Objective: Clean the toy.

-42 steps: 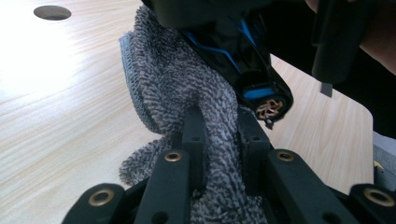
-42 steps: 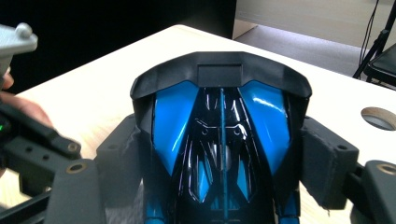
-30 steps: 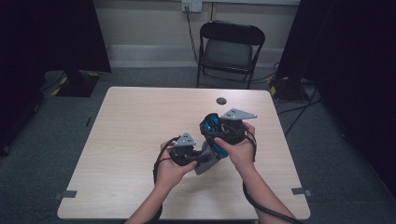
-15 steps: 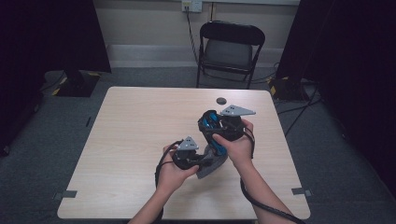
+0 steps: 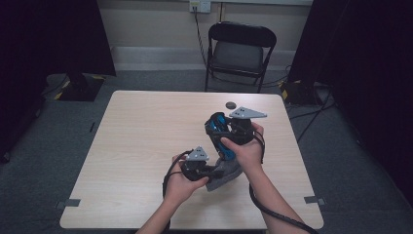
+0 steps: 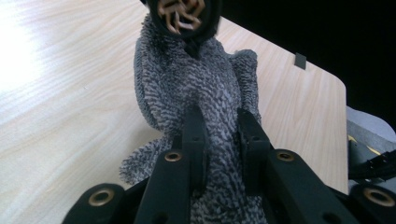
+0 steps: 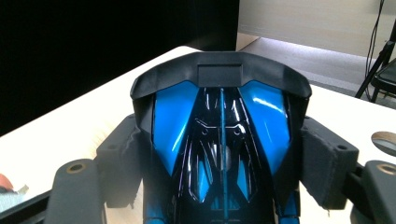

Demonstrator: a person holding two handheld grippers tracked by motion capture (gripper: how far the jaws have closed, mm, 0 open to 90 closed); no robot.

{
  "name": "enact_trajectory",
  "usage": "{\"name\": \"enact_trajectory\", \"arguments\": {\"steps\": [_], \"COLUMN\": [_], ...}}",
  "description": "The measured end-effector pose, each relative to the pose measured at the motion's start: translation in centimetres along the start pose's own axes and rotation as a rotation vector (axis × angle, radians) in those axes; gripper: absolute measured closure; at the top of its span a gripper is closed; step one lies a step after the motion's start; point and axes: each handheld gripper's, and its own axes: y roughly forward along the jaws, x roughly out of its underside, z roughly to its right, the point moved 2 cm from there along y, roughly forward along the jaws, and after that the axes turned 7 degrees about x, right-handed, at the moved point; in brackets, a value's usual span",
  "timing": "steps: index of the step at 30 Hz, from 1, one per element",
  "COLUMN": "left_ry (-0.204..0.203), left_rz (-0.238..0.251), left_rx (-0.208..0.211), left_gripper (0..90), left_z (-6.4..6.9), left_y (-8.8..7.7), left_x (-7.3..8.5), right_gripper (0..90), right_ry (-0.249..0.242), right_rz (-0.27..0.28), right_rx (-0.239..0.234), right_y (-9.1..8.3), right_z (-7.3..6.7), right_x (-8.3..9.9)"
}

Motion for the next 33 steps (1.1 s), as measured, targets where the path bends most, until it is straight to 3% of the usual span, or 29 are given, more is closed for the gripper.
{"name": "enact_trajectory", "arguments": {"steps": [4,11,20,33], "left_ry": [-0.015,-0.03,-0.071,-0.08], "left_rz": [-0.014,-0.008,0.054,0.137], "left_rx": [0.006,-0.073,-0.187,-0.25], "left_gripper": [76.9,76.9,76.9,76.8], "left_z": [-0.2,-2.0,-4.5,-5.5], "left_y": [-0.3,-2.4,-5.9,-7.5], "left_x": [0.4,0.3,-0.4,-2.7], "right_gripper": [25.5,25.5,25.5,25.5], "right_ry": [0.008,0.017,0.011,-0.001], "right_rz": [0.009,0.024,0.007,-0.027], "right_rx": [0.001,0.003,-0.009,-0.04], "right_y": [-0.2,-1.0,-1.8,-1.9], "right_z": [0.3,0.9,1.3,0.5], "right_x": [-0.3,-0.3,1.4,4.6]}}
